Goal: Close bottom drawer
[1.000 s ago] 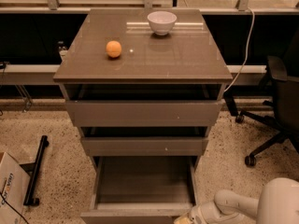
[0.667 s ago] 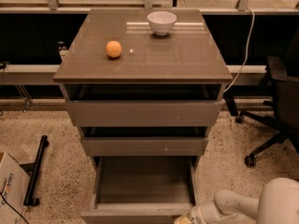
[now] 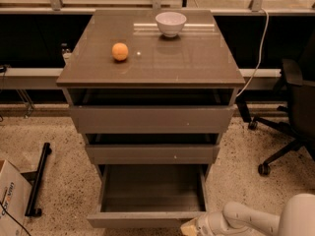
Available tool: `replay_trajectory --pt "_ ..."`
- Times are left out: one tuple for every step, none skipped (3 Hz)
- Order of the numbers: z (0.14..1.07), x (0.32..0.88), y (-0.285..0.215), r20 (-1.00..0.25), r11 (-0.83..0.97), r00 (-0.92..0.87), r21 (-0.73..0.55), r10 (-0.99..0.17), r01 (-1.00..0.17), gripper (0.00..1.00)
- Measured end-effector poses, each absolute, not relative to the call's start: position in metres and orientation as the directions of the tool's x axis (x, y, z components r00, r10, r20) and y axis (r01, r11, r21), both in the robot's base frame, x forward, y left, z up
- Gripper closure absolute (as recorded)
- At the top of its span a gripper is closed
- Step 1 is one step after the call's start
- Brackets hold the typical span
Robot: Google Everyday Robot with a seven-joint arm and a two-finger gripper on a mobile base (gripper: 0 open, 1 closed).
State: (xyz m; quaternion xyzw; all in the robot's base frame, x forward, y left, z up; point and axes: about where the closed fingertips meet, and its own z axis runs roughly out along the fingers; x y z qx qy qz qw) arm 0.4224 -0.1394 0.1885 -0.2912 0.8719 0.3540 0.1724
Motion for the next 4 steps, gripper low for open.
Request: replay_trajectory --pt "0.193 0.455 -0.134 -0.596 0.607 -0.721 0.441 -0.353 -0.661 1.0" --pt "0.196 0.48 -0.131 -0.652 0.626 -0.681 0.387 -0.333 -0.677 1.0" --pt "0.198 0.514 -0.127 -0.712 0.649 -0.631 0.326 -0.31 -0.687 1.0" --pt "0.199 0.535 -0.128 -0.752 0.657 -0.608 0.327 -0.255 -0.679 1.0"
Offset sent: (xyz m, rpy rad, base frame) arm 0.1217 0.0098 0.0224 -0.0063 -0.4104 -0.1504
